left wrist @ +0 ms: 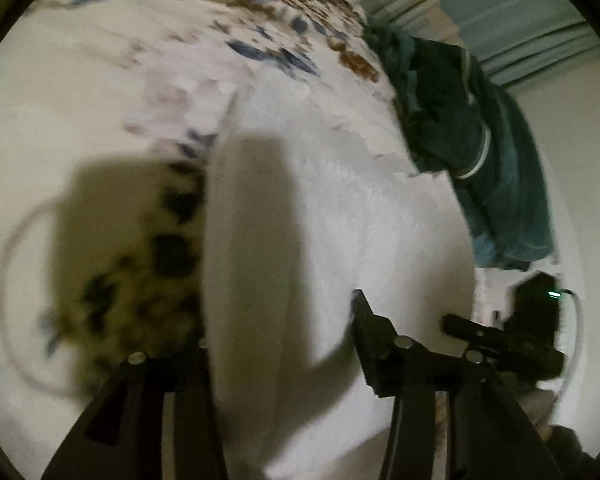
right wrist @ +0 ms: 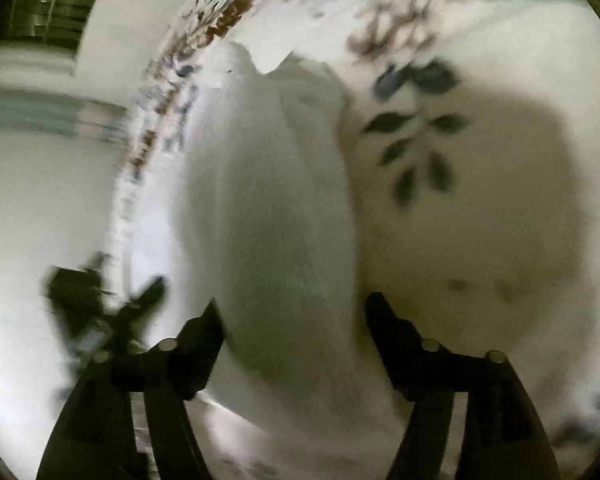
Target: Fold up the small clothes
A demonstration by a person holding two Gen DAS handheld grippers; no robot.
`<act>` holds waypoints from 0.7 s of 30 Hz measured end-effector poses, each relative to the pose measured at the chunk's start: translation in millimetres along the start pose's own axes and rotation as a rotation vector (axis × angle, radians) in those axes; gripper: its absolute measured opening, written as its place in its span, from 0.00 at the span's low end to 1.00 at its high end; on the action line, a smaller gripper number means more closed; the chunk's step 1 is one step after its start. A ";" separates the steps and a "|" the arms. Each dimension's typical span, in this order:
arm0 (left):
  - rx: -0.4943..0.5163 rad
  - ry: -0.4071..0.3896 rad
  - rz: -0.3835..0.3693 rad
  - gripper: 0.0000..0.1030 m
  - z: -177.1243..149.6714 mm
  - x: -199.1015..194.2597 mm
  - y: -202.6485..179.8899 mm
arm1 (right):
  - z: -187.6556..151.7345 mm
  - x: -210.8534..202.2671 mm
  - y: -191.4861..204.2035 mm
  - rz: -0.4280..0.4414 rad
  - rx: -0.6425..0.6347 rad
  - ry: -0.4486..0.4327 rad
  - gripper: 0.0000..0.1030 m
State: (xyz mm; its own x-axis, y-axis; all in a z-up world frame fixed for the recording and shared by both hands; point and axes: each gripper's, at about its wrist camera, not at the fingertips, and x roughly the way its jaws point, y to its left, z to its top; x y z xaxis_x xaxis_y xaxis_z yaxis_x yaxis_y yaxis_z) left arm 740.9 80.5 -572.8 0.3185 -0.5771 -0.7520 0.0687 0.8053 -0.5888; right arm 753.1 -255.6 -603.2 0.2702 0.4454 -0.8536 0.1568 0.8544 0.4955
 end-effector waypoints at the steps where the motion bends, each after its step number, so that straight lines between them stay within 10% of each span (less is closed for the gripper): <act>1: 0.016 -0.014 0.061 0.45 -4.6 -6.8 -3.8 | -4.6 -5.7 7.3 -0.077 -0.031 -0.009 0.73; 6: 0.152 -0.161 0.377 0.62 -38.1 -48.6 -46.4 | -34.6 -32.7 49.7 -0.403 -0.145 -0.062 0.82; 9: 0.165 -0.182 0.456 0.99 -53.0 -67.8 -62.7 | -53.8 -51.8 67.0 -0.514 -0.181 -0.081 1.00; 21: 0.211 -0.235 0.554 1.00 -96.2 -164.3 -160.2 | -150.2 -224.1 132.8 -0.618 -0.206 -0.233 1.00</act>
State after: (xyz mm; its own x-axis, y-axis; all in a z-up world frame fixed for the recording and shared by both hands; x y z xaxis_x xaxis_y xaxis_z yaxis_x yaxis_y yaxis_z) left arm 586.6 33.3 -383.4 0.5578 -0.0416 -0.8290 0.0116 0.9990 -0.0423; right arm 570.7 -201.8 -370.4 0.3901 -0.1886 -0.9012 0.1700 0.9767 -0.1308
